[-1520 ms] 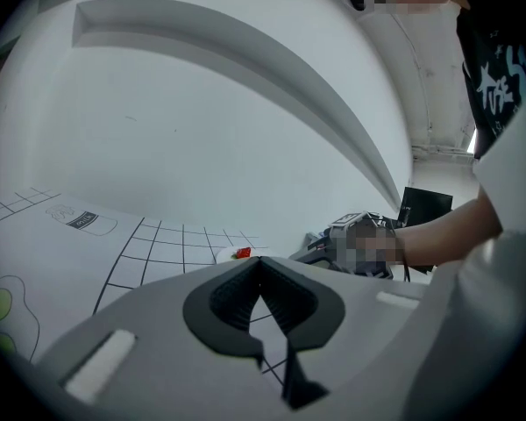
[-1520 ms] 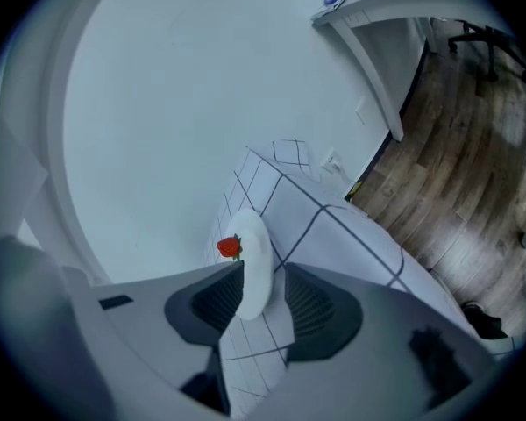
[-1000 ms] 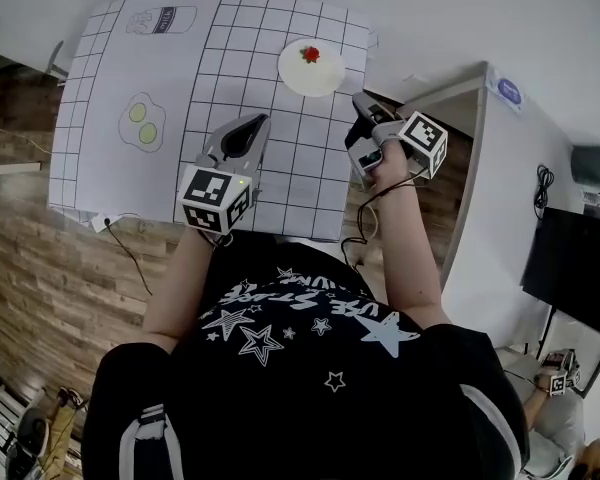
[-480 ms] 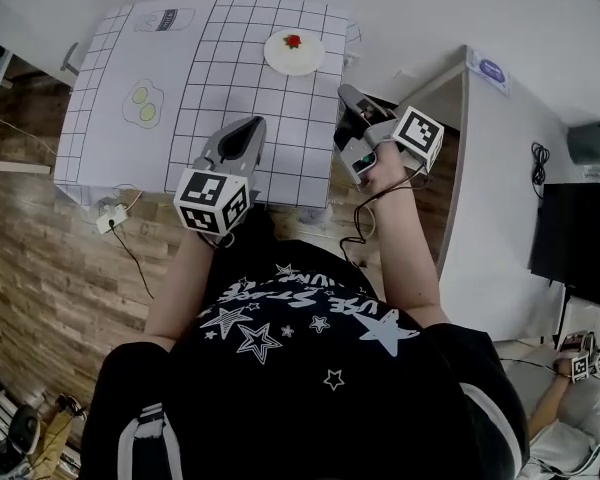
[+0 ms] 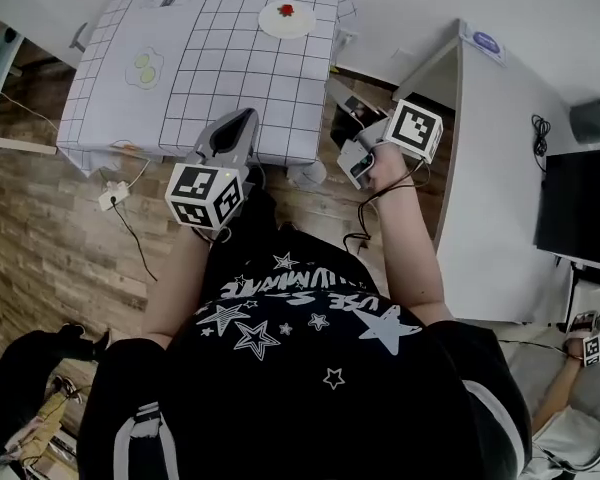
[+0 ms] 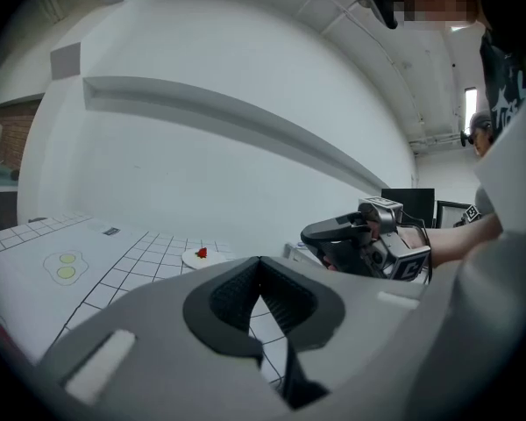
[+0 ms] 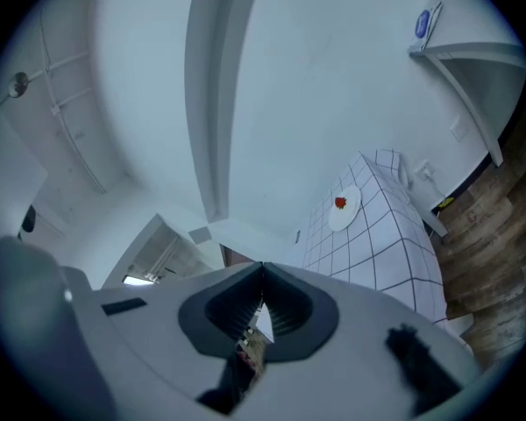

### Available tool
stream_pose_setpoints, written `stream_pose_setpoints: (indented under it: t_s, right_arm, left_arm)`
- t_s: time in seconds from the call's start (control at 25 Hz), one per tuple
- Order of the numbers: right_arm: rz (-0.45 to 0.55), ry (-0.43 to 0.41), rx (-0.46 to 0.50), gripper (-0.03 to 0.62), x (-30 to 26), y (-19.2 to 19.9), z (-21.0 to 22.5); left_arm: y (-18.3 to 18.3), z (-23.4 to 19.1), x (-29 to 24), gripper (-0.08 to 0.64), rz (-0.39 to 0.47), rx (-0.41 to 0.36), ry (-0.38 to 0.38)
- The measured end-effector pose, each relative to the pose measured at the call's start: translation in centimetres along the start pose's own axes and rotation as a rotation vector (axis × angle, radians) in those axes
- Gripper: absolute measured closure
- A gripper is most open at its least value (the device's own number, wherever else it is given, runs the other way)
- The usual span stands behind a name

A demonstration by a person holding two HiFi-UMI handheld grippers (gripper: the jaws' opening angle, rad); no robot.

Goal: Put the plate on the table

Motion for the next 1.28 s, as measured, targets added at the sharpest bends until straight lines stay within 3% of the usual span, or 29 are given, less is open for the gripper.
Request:
stream_pose_setpoints:
  t_s: [0.28, 0.56, 0.8, 1.12, 1.28]
  right_arm:
    - [-0.065, -0.047, 0.008, 0.578, -0.2, 2.9, 0.7]
    - [-0.137, -0.06, 0.011, 0.578, -1.7, 0.6, -0.3]
    - [-0.154, -0.056, 0.006, 0.578, -4.0, 3.0, 1.6]
    - [-0.162, -0.067, 0.048, 0.578, -2.4, 9.1, -1.3]
    - [-0.184, -0.074, 0.091, 0.578, -3.3, 7.9, -4.2]
  left_arm:
    - [1.4, 1.6, 2.1, 0.551, -0.041, 0.013, -0.037]
    - [-1.9, 0.5, 0.9, 0.551, -0.063, 0.071, -0.098]
    - [1.0, -0.9, 2.4, 0.551, -0.063, 0.095, -0.125]
    - [3.3, 0.9, 10.6, 0.551, -0.031, 0.098, -0.17]
    - [0.8, 0.0, 11.5, 0.551, -0.017, 0.12, -0.194]
Point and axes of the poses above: the fingertips, and each gripper's own axes: x backward along the fingers, z to its right, y out of its underside, the point moved 8 cm from there along x, backward along the fingers, and after that the axes turned 12 degrees about y, right-handed, at the moved point
